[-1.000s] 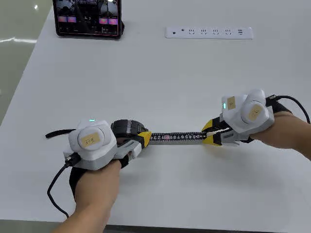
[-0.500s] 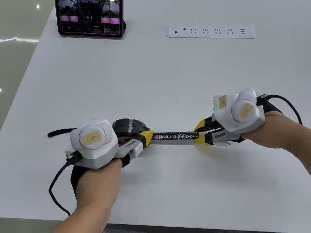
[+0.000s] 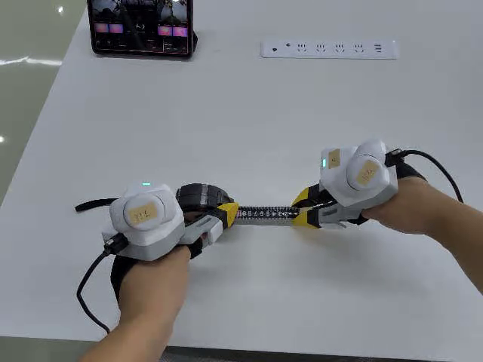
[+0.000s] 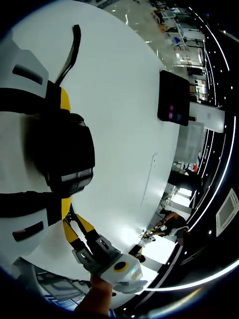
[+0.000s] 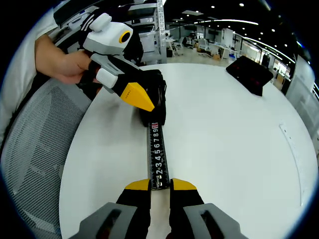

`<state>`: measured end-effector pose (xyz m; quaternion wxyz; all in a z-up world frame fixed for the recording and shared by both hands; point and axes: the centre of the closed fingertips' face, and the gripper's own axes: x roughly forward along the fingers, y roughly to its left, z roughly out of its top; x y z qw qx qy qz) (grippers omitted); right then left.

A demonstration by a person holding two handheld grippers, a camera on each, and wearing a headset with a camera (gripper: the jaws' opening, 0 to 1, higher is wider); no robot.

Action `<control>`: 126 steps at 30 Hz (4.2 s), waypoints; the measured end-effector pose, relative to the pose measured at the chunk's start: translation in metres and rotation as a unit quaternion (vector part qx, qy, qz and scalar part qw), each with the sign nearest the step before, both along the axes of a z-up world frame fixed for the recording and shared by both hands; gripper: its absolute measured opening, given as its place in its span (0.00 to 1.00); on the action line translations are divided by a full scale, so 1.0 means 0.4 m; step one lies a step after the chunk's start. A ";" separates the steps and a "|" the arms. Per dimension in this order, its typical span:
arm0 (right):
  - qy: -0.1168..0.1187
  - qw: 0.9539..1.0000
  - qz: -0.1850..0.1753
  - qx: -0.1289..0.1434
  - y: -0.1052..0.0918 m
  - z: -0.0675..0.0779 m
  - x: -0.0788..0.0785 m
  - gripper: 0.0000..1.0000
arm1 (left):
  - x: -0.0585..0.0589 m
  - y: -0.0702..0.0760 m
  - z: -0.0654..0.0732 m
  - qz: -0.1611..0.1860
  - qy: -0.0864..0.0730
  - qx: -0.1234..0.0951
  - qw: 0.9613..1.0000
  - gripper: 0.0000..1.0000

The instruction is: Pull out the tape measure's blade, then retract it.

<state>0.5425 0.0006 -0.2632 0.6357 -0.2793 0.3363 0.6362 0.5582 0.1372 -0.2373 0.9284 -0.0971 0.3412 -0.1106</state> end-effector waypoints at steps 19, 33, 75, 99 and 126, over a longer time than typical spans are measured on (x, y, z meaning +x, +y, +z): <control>-0.001 1.000 -0.009 0.012 0.037 -0.001 0.004 0.10 | 0.002 -0.003 -0.003 0.007 -0.006 0.004 1.000 0.58; 0.003 1.000 -0.012 0.021 0.064 0.000 0.005 0.10 | 0.005 -0.008 -0.005 0.006 -0.007 0.003 1.000 0.59; 0.010 0.998 -0.031 0.052 0.162 0.001 0.003 0.10 | 0.009 -0.004 -0.004 0.009 -0.010 -0.011 1.000 0.59; 0.016 0.997 -0.035 0.062 0.195 0.001 -0.001 0.09 | 0.008 -0.001 -0.002 0.004 -0.009 -0.023 1.000 0.58; 0.013 0.998 -0.032 0.048 0.232 0.001 0.002 0.09 | 0.013 0.004 -0.002 0.006 0.000 -0.022 1.000 0.57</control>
